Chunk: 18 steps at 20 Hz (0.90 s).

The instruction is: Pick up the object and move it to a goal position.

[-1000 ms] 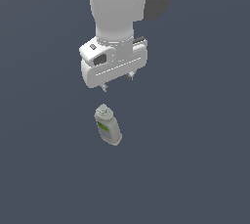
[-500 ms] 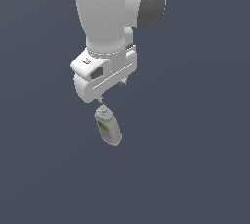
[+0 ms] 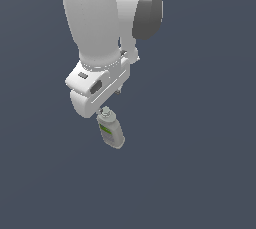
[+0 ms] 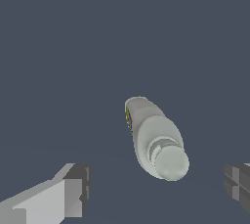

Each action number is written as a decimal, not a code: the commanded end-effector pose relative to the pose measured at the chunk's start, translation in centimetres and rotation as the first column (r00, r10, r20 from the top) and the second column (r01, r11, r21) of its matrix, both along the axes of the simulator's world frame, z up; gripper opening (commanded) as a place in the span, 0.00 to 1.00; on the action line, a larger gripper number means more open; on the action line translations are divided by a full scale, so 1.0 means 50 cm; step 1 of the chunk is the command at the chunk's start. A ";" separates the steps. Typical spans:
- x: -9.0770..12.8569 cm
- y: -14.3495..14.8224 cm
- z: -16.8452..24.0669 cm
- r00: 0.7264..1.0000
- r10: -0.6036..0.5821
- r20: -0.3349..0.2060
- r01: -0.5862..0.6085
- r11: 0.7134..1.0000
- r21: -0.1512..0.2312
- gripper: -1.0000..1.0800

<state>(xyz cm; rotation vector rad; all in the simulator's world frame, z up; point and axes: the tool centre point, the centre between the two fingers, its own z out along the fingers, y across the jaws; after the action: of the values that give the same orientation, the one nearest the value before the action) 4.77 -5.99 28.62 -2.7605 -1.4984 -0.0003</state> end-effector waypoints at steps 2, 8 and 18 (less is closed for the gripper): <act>0.010 -0.008 -0.006 0.999 0.048 0.000 -0.048 0.999 0.000 0.96; 0.019 -0.016 -0.011 0.996 0.090 0.000 -0.090 0.996 -0.001 0.96; 0.018 -0.017 -0.036 0.996 0.092 0.000 -0.092 0.996 -0.001 0.96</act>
<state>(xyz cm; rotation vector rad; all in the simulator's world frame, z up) 5.72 -6.86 27.32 -2.6899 -1.6242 -0.0012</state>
